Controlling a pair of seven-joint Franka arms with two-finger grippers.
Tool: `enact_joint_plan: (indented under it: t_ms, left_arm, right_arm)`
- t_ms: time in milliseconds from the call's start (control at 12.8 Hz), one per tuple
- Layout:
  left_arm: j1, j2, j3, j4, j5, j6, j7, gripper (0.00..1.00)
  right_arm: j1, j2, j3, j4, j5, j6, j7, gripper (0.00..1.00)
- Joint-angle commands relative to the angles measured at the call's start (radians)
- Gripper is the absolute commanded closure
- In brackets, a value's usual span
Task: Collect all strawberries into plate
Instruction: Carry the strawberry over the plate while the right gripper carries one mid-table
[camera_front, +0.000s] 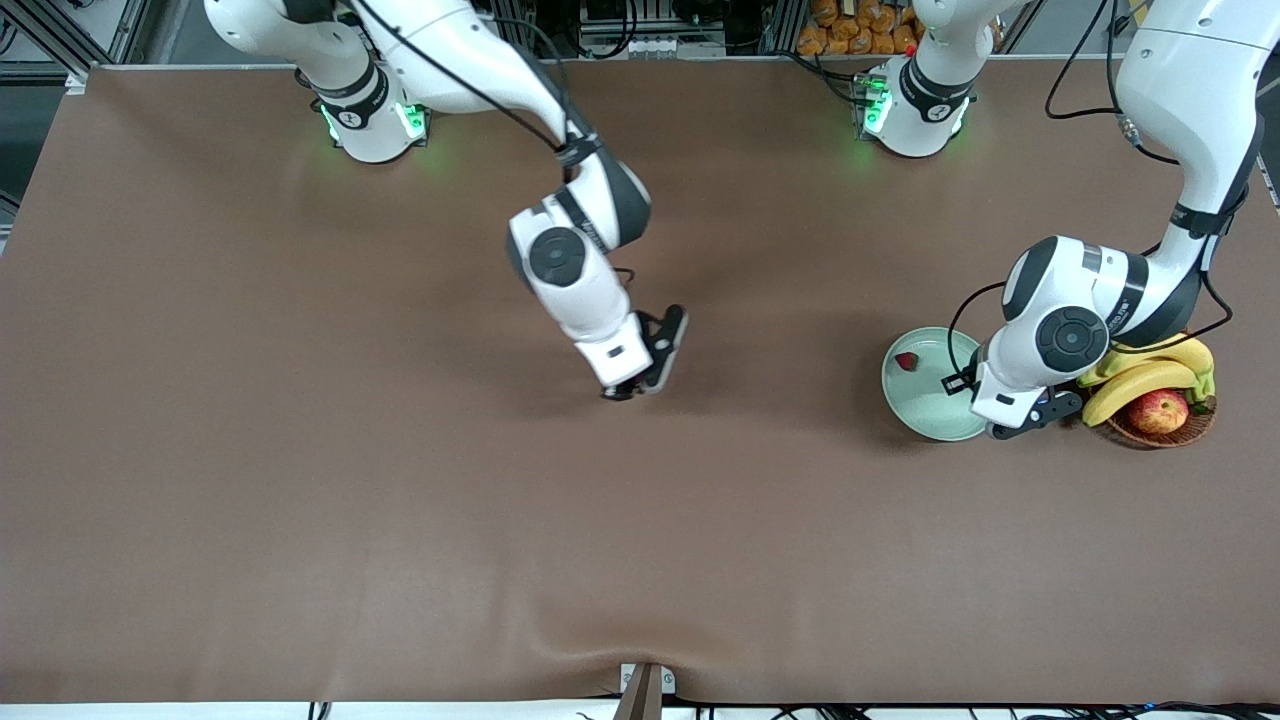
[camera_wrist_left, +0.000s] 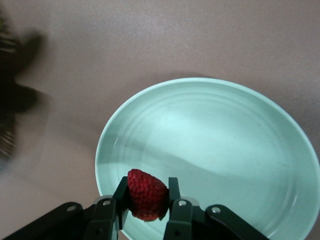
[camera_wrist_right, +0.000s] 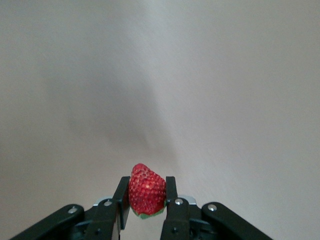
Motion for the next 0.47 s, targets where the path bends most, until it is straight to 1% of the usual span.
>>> enact_joint_plan:
  t_ms: [0,78,235,391]
  left_arm:
    - [0.012,-0.041,-0.013,-0.046,0.017,0.016,0.007,1.0]
    - [0.012,-0.044,-0.013,-0.048,0.017,0.016,0.007,1.0]
    - [0.012,-0.035,-0.013,-0.057,0.017,0.043,0.005,1.0]
    - [0.018,-0.027,-0.011,-0.085,0.017,0.101,0.005,1.0]
  right_arm:
    - [0.031,0.067,0.007,0.102,0.011,0.004,0.067,0.91]
    - [0.041,0.098,0.007,0.132,0.011,0.004,0.087,0.91]
    - [0.057,0.135,0.007,0.149,0.009,0.018,0.136,0.89]
    - [0.067,0.173,0.007,0.149,0.008,0.094,0.141,0.89]
